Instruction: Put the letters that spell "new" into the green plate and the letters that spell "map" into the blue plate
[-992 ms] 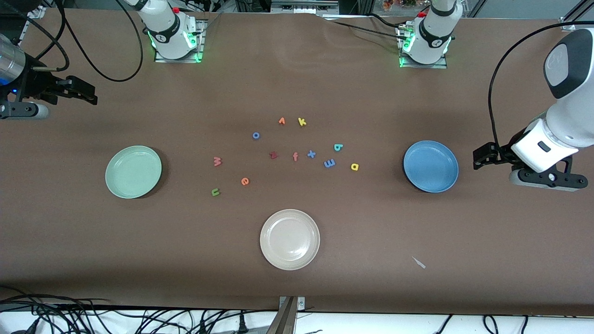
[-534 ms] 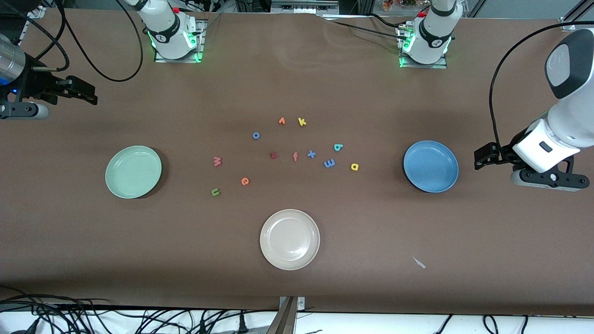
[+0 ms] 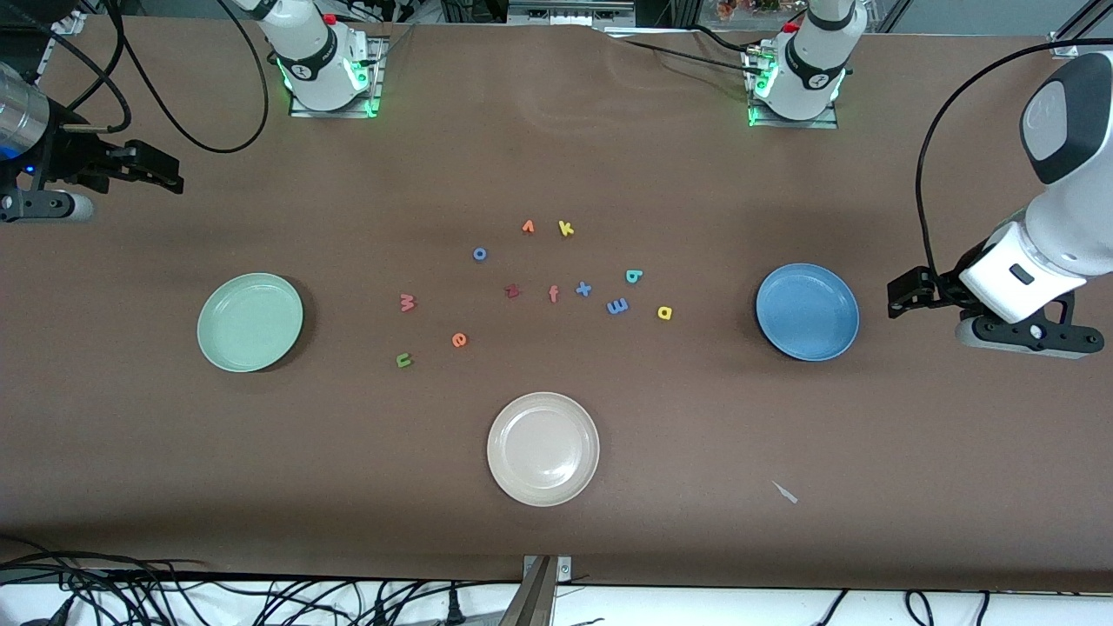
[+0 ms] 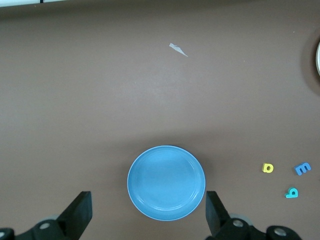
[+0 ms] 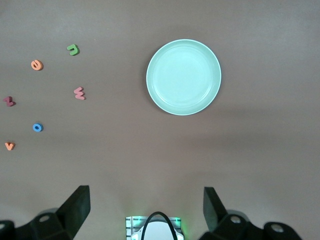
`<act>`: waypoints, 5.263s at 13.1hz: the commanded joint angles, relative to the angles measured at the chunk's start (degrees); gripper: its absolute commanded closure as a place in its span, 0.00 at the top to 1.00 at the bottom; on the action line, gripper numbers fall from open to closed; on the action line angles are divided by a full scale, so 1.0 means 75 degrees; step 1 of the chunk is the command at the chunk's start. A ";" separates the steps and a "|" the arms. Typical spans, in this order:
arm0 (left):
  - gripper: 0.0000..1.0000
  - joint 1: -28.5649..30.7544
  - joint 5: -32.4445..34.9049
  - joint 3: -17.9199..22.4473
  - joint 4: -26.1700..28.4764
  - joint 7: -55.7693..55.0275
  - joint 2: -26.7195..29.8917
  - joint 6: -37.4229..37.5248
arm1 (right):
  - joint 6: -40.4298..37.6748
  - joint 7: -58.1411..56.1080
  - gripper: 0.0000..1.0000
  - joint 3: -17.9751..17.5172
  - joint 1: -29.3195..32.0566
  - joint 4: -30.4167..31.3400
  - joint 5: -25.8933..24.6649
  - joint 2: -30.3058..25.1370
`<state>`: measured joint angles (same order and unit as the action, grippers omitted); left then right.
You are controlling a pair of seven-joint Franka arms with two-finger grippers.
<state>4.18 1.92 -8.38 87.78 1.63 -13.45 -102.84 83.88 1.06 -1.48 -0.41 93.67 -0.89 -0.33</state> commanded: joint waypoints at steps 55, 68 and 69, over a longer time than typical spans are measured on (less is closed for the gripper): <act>1.00 -0.2268 -0.0713 -0.0183 0.1033 -0.3415 -0.1430 -0.0231 | 0.1762 0.0913 1.00 -0.0107 -0.1327 0.0669 0.0106 0.1204; 0.93 -0.2561 -0.0878 -0.0675 0.2112 -0.4155 -0.2483 -0.3289 | 0.7600 0.2952 1.00 -0.0107 -0.2617 0.4316 0.0002 0.1834; 0.93 -0.2642 -0.0878 -0.0675 0.2194 -0.4155 -0.2531 -0.3466 | 0.7891 0.2952 1.00 -0.0107 -0.2710 0.4315 -0.0011 0.2045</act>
<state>-14.67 -2.75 -13.73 103.42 -29.67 -31.76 -126.09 139.67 22.20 -2.50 -19.37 126.06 -0.67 12.64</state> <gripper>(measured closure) 0.066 0.000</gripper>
